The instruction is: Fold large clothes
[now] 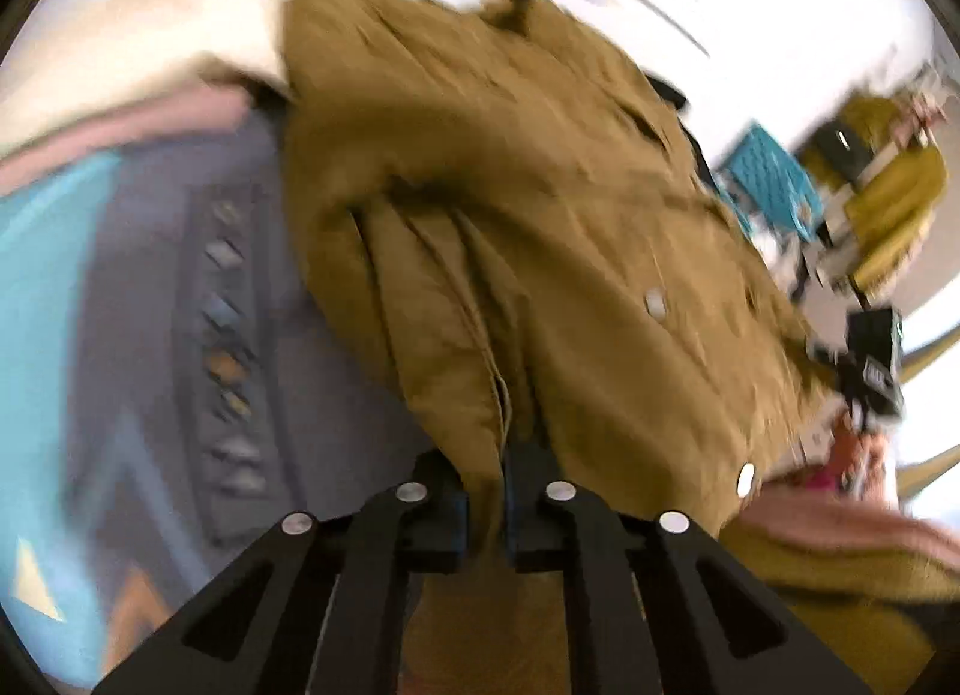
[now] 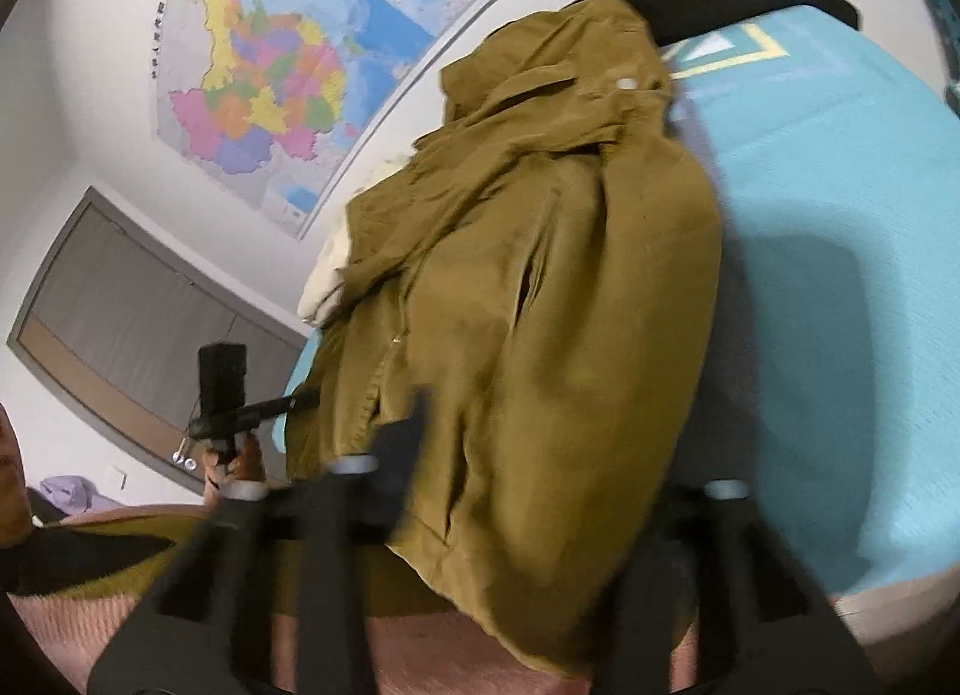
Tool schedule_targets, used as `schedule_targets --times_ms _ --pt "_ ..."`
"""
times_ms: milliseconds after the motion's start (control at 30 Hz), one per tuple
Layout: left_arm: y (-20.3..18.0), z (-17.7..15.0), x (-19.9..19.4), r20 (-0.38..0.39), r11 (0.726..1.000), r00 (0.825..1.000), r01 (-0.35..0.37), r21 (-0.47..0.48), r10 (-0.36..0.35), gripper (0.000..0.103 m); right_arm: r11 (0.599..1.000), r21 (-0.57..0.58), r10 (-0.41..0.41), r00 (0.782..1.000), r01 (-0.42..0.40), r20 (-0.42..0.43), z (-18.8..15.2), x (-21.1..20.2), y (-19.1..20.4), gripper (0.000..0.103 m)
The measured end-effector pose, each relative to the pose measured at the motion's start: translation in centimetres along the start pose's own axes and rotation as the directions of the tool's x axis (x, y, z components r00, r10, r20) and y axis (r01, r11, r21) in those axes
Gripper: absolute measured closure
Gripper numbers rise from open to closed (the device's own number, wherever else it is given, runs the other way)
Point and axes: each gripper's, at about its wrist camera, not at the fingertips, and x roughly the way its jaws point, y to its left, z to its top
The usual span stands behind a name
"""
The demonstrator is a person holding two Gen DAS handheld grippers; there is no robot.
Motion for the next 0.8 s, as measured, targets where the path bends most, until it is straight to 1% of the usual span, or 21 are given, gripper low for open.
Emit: schedule_targets --times_ms 33,67,100,133,167,200,233,267,333,367,400,433,467,500,533,567,600,633,700,767,800 --pt "0.4 0.6 -0.8 0.023 1.000 1.000 -0.006 -0.019 0.007 0.096 1.000 -0.016 0.024 1.000 -0.024 0.020 0.5 -0.3 0.9 0.091" --pt "0.8 1.0 -1.4 0.041 0.999 0.999 0.004 -0.032 -0.003 0.096 0.999 -0.039 0.035 0.999 -0.033 0.032 0.9 -0.5 1.8 0.091" --pt "1.1 1.5 -2.3 0.072 0.999 0.997 0.007 -0.038 -0.004 0.096 0.997 -0.072 0.033 0.999 -0.030 0.041 1.3 -0.6 2.7 0.091" --pt "1.1 1.8 -2.6 0.086 0.999 0.996 -0.008 -0.031 0.011 0.095 0.996 -0.086 0.026 0.999 -0.022 0.039 1.5 -0.5 3.0 0.091" --pt "1.0 1.8 -2.6 0.081 1.000 0.996 -0.025 -0.016 0.026 0.091 0.997 -0.082 0.015 0.999 -0.012 0.032 1.7 -0.3 2.9 0.091" --pt "0.8 1.6 -2.2 0.060 1.000 0.998 -0.031 0.003 0.031 0.090 0.998 -0.067 0.006 1.000 -0.004 0.025 1.7 -0.1 2.5 0.088" --pt "0.8 1.4 -1.7 0.041 0.999 0.998 -0.043 0.008 0.042 0.088 0.999 -0.043 -0.014 1.000 0.015 0.011 1.7 0.0 1.7 0.083" --pt "1.0 1.0 -0.9 0.010 0.999 0.999 -0.050 0.001 0.050 0.085 0.999 -0.030 -0.029 1.000 0.029 0.001 1.5 0.2 1.2 0.081" --pt "1.6 0.3 0.0 -0.029 0.998 0.998 -0.057 -0.013 0.056 0.084 0.999 -0.007 -0.050 0.999 0.050 -0.011 0.8 0.2 0.1 0.065" --pt "2.0 0.1 0.1 -0.031 0.998 0.998 -0.059 -0.018 0.058 0.079 0.998 -0.003 -0.057 0.998 0.057 -0.017 0.5 0.2 -0.3 0.062" --pt "2.1 -0.1 0.3 -0.029 0.998 0.998 -0.060 -0.020 0.060 0.077 0.998 0.001 -0.066 0.998 0.066 -0.020 0.3 0.3 -0.6 0.055" --pt "2.1 -0.3 0.5 -0.032 0.998 0.998 -0.055 -0.021 0.054 0.072 0.998 0.001 -0.067 0.997 0.067 -0.029 -0.1 0.4 -0.8 0.051" --pt "2.1 -0.5 0.6 -0.037 0.999 0.999 -0.033 -0.024 0.032 0.065 0.998 -0.002 -0.060 0.998 0.060 -0.036 -0.3 0.3 -1.1 0.049" --pt "2.2 -0.6 0.6 -0.041 0.999 0.999 -0.023 -0.026 0.022 0.062 0.998 -0.005 -0.059 0.997 0.059 -0.040 -0.4 0.5 -1.1 0.044" --pt "2.1 -0.7 0.7 -0.041 0.999 0.999 -0.031 -0.021 0.031 0.060 0.998 -0.013 -0.060 0.997 0.059 -0.048 -0.6 0.7 -1.2 0.040" --pt "2.1 -0.9 0.6 -0.042 0.999 0.998 -0.036 -0.013 0.035 0.059 0.998 -0.015 -0.054 0.997 0.053 -0.057 -0.7 0.9 -1.3 0.040" --pt "1.9 -1.2 0.8 -0.050 1.000 0.998 -0.024 0.002 0.024 0.058 0.998 -0.023 -0.058 0.997 0.056 -0.058 -0.8 1.1 -1.3 0.041" --pt "1.6 -1.4 0.9 -0.059 1.000 0.998 -0.001 0.015 0.002 0.054 0.998 -0.031 -0.057 0.997 0.055 -0.059 -0.9 1.3 -1.2 0.041" --pt "0.8 -2.2 0.9 -0.063 0.998 0.998 0.004 0.056 0.000 0.047 0.999 -0.045 -0.034 0.997 0.031 -0.066 -1.0 1.3 -1.0 0.039" --pt "0.2 -2.8 0.7 -0.066 0.996 0.998 0.014 0.086 -0.008 0.047 0.999 -0.050 -0.019 0.997 0.016 -0.072 -1.2 1.4 -0.8 0.039" --pt "-0.2 -3.2 0.7 -0.068 0.995 0.997 0.028 0.096 -0.022 0.047 0.998 -0.055 -0.013 0.997 0.008 -0.079 -1.4 1.4 -0.7 0.042"
